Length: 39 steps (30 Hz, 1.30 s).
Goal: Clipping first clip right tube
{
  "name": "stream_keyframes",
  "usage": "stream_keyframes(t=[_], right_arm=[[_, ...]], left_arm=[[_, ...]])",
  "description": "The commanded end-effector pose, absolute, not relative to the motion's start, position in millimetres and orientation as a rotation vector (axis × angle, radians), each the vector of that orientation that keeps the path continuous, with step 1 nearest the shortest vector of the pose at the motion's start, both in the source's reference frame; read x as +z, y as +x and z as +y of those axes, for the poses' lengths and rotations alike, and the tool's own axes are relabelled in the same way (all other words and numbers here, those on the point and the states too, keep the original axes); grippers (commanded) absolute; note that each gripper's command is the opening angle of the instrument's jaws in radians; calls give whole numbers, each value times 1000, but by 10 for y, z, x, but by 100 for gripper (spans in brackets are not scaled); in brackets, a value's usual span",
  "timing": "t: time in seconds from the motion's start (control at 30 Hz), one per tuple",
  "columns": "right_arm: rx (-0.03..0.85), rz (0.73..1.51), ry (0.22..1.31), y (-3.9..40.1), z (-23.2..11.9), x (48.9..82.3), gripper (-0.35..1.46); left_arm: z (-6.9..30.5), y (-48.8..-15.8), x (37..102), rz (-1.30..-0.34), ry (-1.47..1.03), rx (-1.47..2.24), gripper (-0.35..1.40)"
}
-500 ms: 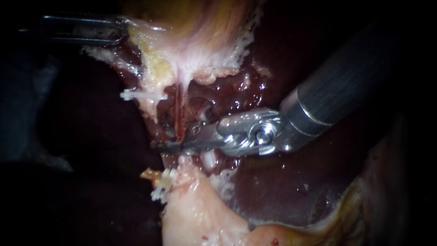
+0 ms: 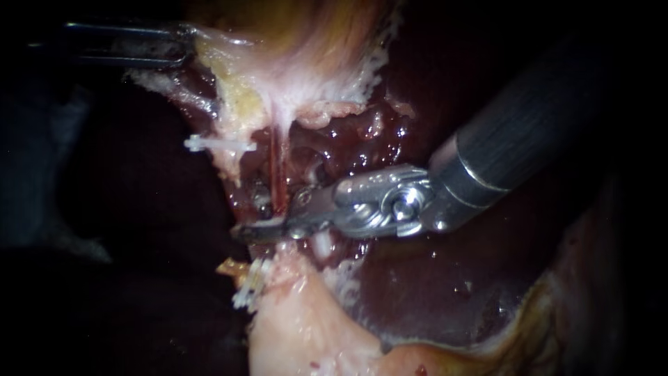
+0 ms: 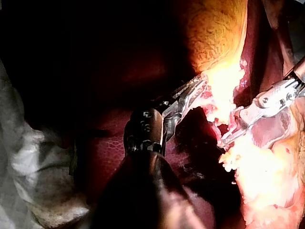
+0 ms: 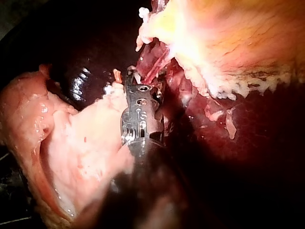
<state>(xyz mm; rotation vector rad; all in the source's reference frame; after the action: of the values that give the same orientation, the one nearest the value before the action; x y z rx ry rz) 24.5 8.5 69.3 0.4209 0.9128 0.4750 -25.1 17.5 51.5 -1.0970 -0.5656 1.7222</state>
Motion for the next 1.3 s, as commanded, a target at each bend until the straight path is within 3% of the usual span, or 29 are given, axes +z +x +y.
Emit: stream_keyframes(t=[0.03, 0.43, 0.67, 1.03, 1.3], right_arm=[[479, 921, 419, 246, 84, 694, 45], [455, 1002, 479, 237, 83, 685, 50], [372, 1082, 574, 226, 78, 675, 50], [411, 1186, 780, 214, 74, 672, 50], [392, 1233, 895, 218, 61, 665, 50]], left_arm=[[175, -250, 515, -566, -1097, 1722, -35], [175, -247, 515, -568, -1098, 1723, -35], [175, -247, 515, -568, -1098, 1724, -35], [175, -246, 515, -569, -1098, 1724, -35], [175, -245, 515, -569, -1099, 1724, -35]])
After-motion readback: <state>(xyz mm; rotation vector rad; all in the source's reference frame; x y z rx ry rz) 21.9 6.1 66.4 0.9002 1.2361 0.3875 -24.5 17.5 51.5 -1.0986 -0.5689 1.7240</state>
